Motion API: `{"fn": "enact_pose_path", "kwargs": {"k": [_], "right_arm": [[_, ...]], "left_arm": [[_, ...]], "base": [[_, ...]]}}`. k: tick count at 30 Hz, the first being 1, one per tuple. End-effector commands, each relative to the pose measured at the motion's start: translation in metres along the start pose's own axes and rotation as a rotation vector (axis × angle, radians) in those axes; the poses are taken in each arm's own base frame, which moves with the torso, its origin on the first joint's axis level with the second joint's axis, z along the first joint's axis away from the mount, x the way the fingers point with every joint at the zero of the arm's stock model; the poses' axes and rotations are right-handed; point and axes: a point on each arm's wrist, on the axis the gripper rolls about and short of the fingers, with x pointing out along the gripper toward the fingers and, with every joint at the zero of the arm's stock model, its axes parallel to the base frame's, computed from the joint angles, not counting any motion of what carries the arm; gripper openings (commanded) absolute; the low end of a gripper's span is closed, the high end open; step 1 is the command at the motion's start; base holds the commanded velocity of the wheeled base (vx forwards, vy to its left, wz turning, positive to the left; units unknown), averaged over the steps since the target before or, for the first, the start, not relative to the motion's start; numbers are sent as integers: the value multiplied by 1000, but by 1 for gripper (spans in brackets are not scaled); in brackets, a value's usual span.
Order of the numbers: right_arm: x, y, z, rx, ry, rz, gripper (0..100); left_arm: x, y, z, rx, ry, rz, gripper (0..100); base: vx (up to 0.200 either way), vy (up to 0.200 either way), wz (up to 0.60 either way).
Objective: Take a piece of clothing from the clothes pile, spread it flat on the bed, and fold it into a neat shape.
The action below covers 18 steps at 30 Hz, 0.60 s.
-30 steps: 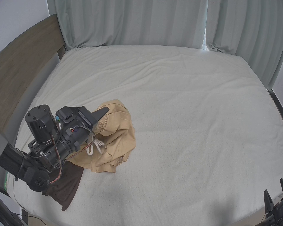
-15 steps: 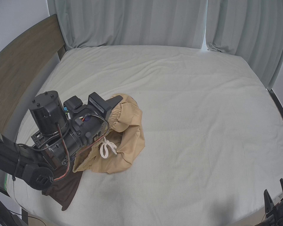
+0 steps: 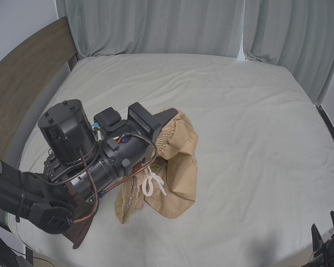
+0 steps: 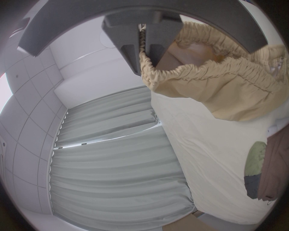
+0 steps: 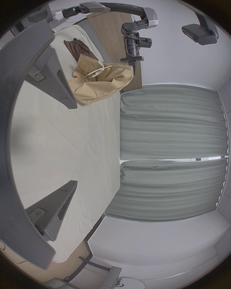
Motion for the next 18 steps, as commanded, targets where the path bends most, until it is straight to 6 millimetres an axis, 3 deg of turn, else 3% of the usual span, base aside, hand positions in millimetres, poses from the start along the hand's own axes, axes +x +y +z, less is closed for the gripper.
{"fn": "enact_pose_path", "kwargs": {"k": [1,10,18], "right_arm": [[0,0,-5,0,0,0,100],[0,0,-5,0,0,0,100],[0,0,-5,0,0,0,100]], "left_arm": [[16,-6,-13,-23,31,-36,0],[31,-25,-44,-40,104,-108,0],[64,-39,-59,-100,166,-109,0]], "base": [[0,0,0],[0,0,0],[0,0,0]]}}
